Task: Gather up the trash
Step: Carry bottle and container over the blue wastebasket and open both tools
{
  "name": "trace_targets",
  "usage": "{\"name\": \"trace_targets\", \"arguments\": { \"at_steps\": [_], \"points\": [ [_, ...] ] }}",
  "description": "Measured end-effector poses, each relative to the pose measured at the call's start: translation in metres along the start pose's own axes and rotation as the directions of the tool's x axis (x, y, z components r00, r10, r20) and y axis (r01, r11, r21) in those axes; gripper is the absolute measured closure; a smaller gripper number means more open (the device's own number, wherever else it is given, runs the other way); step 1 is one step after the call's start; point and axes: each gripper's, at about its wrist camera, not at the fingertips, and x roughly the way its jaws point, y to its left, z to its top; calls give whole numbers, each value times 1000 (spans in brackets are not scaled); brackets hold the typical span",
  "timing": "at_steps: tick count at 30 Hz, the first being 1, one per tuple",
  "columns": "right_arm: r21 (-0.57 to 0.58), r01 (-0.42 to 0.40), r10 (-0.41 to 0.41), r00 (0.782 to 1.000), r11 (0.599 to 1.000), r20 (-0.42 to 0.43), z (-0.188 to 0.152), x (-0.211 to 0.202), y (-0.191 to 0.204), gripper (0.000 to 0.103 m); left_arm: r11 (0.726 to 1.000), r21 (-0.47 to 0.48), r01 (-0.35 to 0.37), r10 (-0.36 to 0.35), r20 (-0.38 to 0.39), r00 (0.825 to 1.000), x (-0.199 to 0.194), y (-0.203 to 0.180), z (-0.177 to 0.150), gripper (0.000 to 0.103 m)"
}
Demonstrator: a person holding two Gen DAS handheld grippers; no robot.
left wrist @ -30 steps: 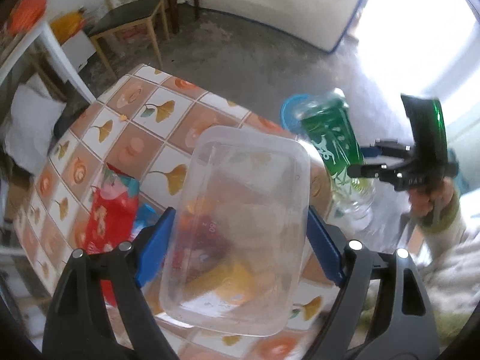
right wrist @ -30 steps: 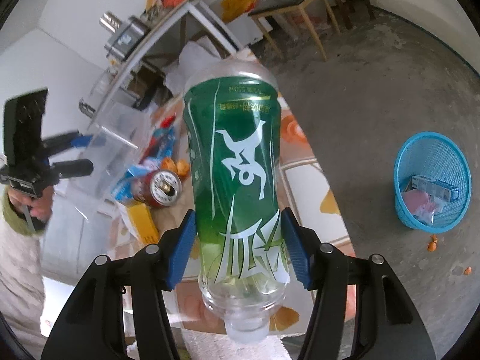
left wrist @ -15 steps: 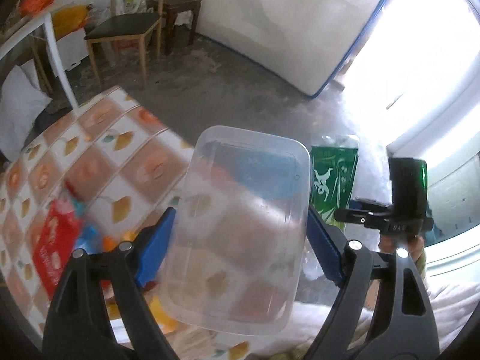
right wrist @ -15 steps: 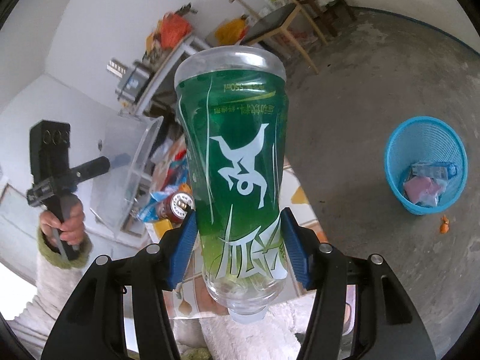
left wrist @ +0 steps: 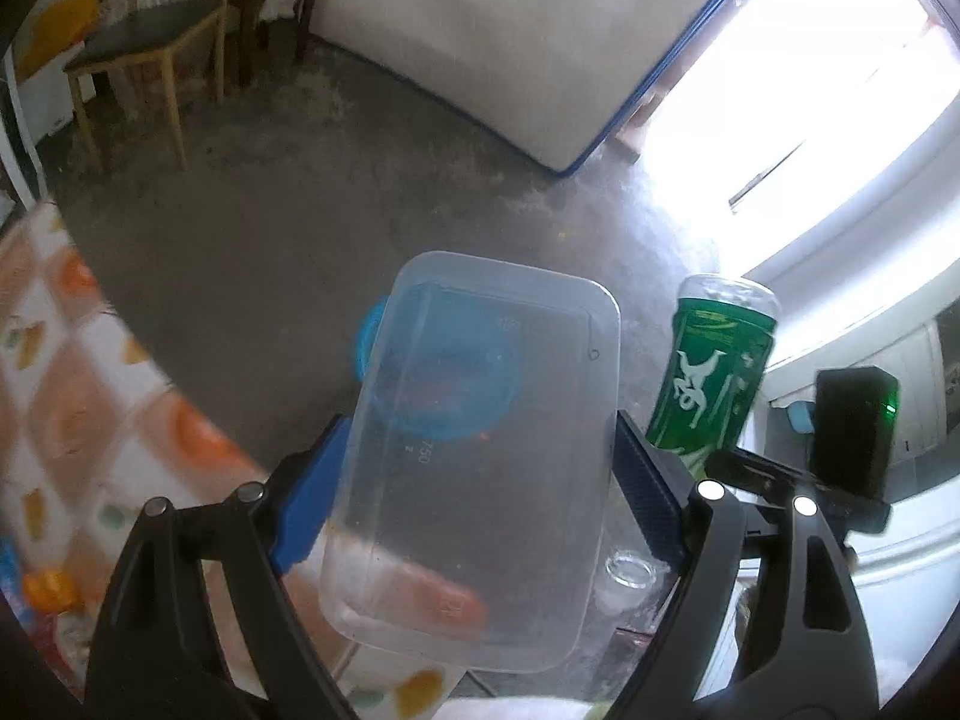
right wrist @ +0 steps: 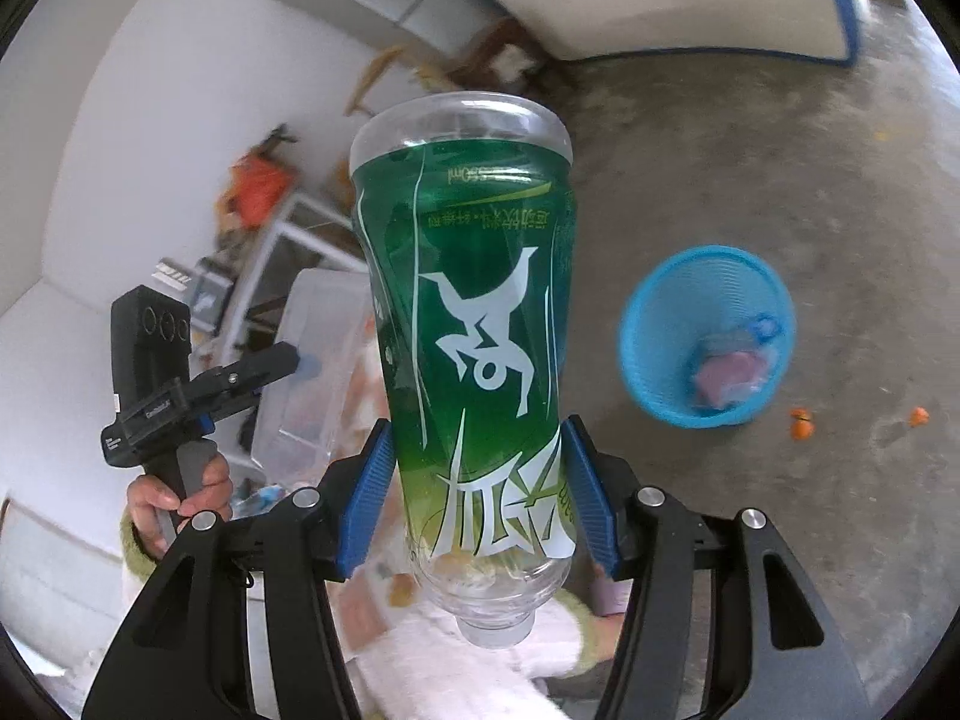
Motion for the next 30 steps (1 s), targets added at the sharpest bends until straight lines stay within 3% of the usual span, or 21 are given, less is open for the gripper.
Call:
{"name": "trace_targets", "arguments": {
  "at_steps": [9, 13, 15, 18, 22, 30],
  "points": [
    [132, 104, -86, 986, 986, -140, 47, 69, -80, 48, 988, -142, -60, 36, -167, 985, 143, -4, 30, 22],
    [183, 144, -105, 973, 973, -208, 80, 124, -117, 46, 977, -191, -91, 60, -162, 985, 180, 3, 50, 19],
    [191, 199, -151, 959, 961, -240, 91, 150, -135, 45, 967, -223, -124, 88, -168, 982, 194, 8, 58, 19],
    [222, 245, -185, 947, 944, -262, 99, 183, -164, 43, 958, -250, -144, 109, -150, 983, 196, 17, 63, 19],
    [242, 290, -221, 936, 926, -275, 88, 202, -183, 43, 962, -245, -118, 90, -123, 988, 181, 16, 55, 19],
    [241, 290, -231, 942, 926, -242, 49, 182, -190, 43, 980, -179, -82, 81, -14, 997, 110, 8, 33, 19]
  ]
}}
